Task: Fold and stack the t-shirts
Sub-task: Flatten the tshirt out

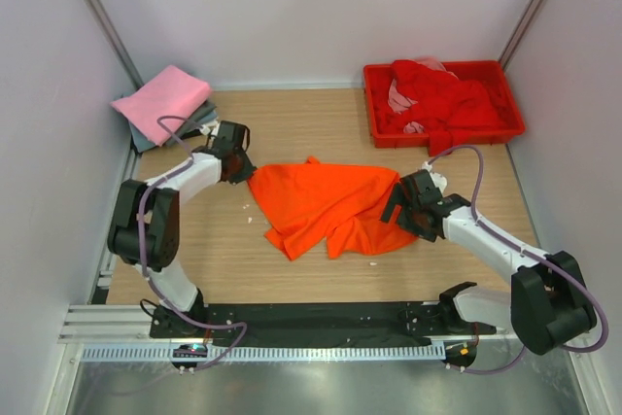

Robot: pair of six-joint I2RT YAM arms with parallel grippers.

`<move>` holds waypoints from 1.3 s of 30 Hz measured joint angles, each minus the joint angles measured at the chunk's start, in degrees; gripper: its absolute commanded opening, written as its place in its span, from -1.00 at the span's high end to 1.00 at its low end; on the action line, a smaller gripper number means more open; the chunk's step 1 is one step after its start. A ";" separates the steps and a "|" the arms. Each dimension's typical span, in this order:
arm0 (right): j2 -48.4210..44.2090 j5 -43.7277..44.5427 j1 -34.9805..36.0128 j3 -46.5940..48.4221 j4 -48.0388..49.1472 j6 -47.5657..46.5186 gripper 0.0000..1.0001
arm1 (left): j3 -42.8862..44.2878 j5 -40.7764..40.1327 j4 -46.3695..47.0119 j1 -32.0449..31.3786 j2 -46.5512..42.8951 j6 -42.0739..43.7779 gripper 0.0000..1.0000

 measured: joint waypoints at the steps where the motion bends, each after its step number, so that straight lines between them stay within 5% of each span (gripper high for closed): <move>1: -0.11 0.59 0.00 0.00 0.17 0.09 -1.00 | 0.85 0.07 -1.81 0.02 -1.64 0.13 1.00; 13: -0.20 3.78 -0.02 -3.43 5.64 3.04 -0.98 | 31.67 3.74 -17.22 0.00 -24.85 7.87 1.00; 27: 2.47 -2.19 -0.07 -2.73 18.51 3.58 -0.96 | 21.92 6.82 -23.85 0.00 -27.67 15.61 1.00; 36: 25.46 -10.12 -0.28 14.75 28.57 3.54 -0.88 | 15.19 7.08 -23.23 0.00 -28.92 18.10 1.00; 39: 31.93 -11.91 -0.28 20.39 30.29 3.58 -0.59 | 14.43 7.06 -22.95 0.02 -28.92 18.25 1.00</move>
